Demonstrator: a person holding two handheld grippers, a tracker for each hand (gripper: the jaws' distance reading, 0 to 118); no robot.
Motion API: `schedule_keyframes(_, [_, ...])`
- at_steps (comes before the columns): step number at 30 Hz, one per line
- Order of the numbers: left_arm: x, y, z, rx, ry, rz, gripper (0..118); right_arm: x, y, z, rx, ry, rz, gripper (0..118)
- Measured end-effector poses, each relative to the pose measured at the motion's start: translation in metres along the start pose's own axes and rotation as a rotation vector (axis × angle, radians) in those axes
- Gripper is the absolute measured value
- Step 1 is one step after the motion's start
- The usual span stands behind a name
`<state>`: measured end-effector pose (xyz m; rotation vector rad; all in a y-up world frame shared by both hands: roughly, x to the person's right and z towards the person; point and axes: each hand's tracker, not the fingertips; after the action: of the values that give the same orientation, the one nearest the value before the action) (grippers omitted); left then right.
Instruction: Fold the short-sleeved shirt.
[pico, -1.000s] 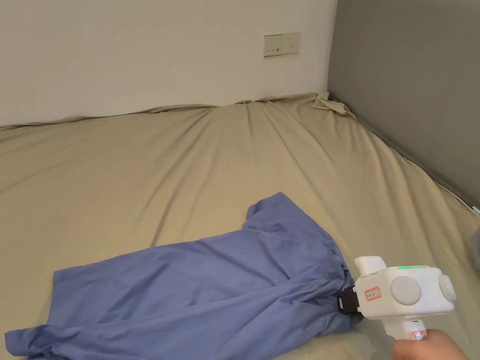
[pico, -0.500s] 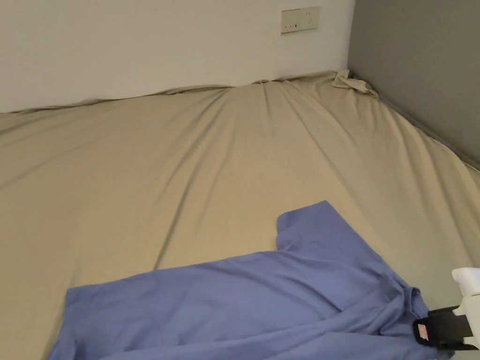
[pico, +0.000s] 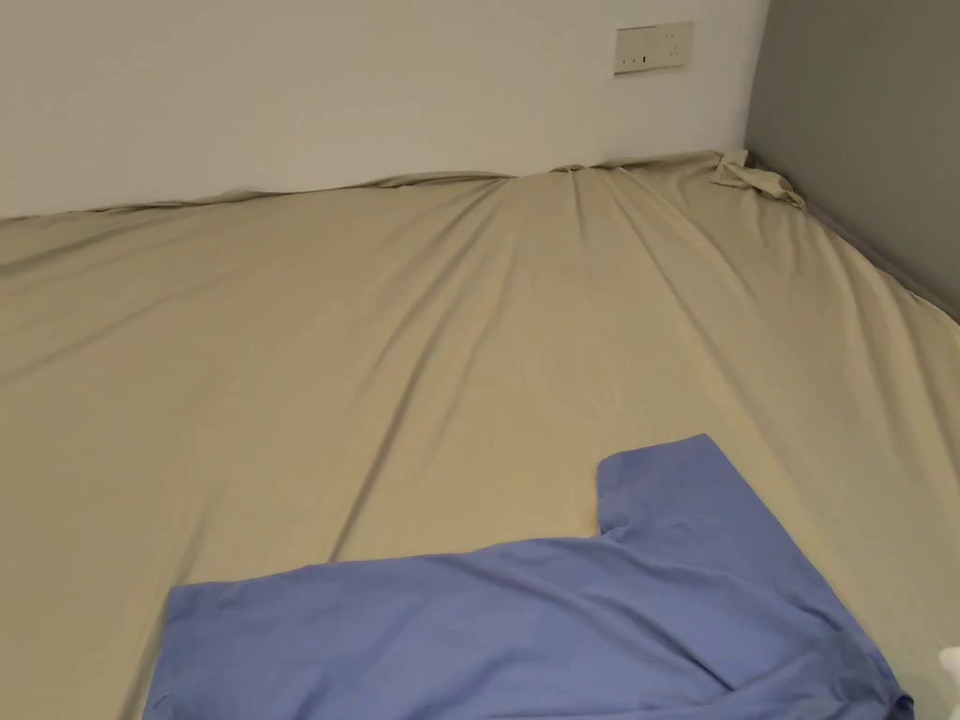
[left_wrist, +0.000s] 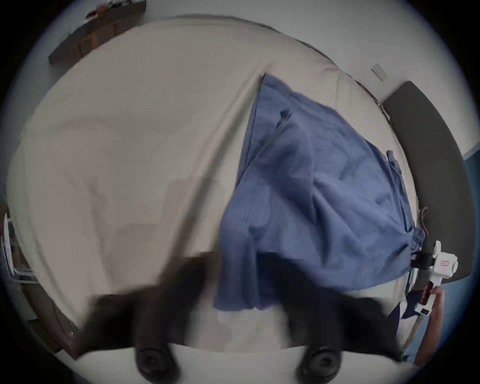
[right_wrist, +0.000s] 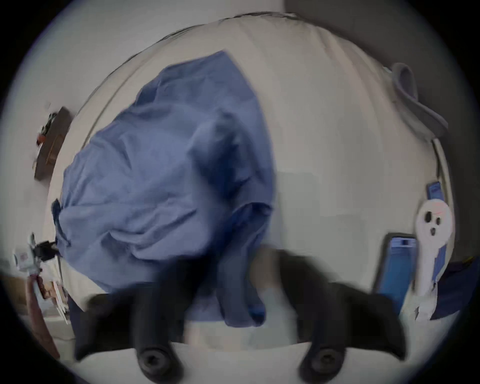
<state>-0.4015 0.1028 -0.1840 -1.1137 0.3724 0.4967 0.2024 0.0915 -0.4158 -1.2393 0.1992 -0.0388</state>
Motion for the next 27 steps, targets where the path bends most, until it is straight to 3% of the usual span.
schedule_keyframes(1, [0.003, 0.005, 0.013, 0.044, -0.005, 0.008, 118, 0.003, 0.012, 0.02, 0.075, 0.019, -0.017, 111])
schedule_keyframes(2, [0.003, 0.016, 0.027, 0.155, -0.026, 0.019, 117, 0.005, 0.021, 0.044, 0.178, 0.041, -0.051, 113])
schedule_keyframes(5, [0.021, 0.038, 0.036, 0.264, -0.168, 0.031, 118, 0.005, 0.048, 0.095, 0.392, 0.099, -0.156, 113])
schedule_keyframes(7, [0.026, 0.046, 0.064, 0.304, -0.172, -0.021, 118, -0.007, 0.059, 0.109, 0.477, 0.054, -0.161, 112])
schedule_keyframes(9, [0.039, 0.05, 0.054, 0.259, -0.142, -0.086, 118, -0.027, 0.064, 0.11, 0.504, -0.004, -0.116, 102])
schedule_keyframes(10, [0.059, 0.049, 0.05, 0.195, -0.108, -0.106, 114, -0.036, 0.062, 0.108, 0.519, 0.01, -0.067, 77])
schedule_keyframes(11, [0.07, 0.044, 0.043, 0.19, -0.069, -0.109, 78, -0.048, 0.059, 0.103, 0.526, 0.014, -0.019, 19])
schedule_keyframes(12, [0.076, 0.039, 0.039, 0.205, -0.054, -0.136, 20, -0.059, 0.056, 0.096, 0.502, -0.001, 0.008, 4])
schedule_keyframes(13, [0.085, 0.034, 0.032, 0.207, -0.011, -0.161, 0, -0.071, 0.049, 0.085, 0.473, -0.025, 0.037, 4])
schedule_keyframes(14, [0.084, 0.031, 0.018, 0.196, 0.066, -0.154, 0, -0.08, 0.041, 0.077, 0.459, 0.055, 0.068, 4])
schedule_keyframes(15, [0.086, 0.03, 0.011, 0.164, 0.014, -0.132, 0, -0.087, 0.036, 0.072, 0.425, 0.121, 0.104, 4])
schedule_keyframes(18, [0.08, 0.052, -0.009, 0.18, -0.012, -0.11, 0, -0.105, 0.016, 0.064, 0.395, 0.172, 0.119, 4])
schedule_keyframes(19, [0.076, 0.065, -0.016, 0.24, 0.093, -0.17, 0, -0.107, 0.013, 0.062, 0.384, 0.187, 0.132, 4])
schedule_keyframes(21, [0.076, 0.092, -0.037, 0.278, 0.151, -0.209, 29, -0.111, 0.009, 0.064, 0.363, 0.207, 0.156, 4])
schedule_keyframes(23, [0.094, 0.121, -0.061, 0.255, 0.183, -0.222, 46, -0.112, 0.009, 0.064, 0.347, 0.214, 0.169, 4])
schedule_keyframes(24, [0.096, 0.134, -0.076, 0.209, 0.206, -0.231, 71, -0.111, 0.009, 0.064, 0.341, 0.216, 0.174, 4])
schedule_keyframes(25, [0.098, 0.145, -0.093, 0.153, 0.219, -0.242, 82, -0.111, 0.01, 0.065, 0.336, 0.217, 0.181, 4])
schedule_keyframes(27, [0.099, 0.165, -0.126, 0.132, 0.238, -0.246, 82, -0.106, 0.009, 0.064, 0.329, 0.216, 0.178, 4])
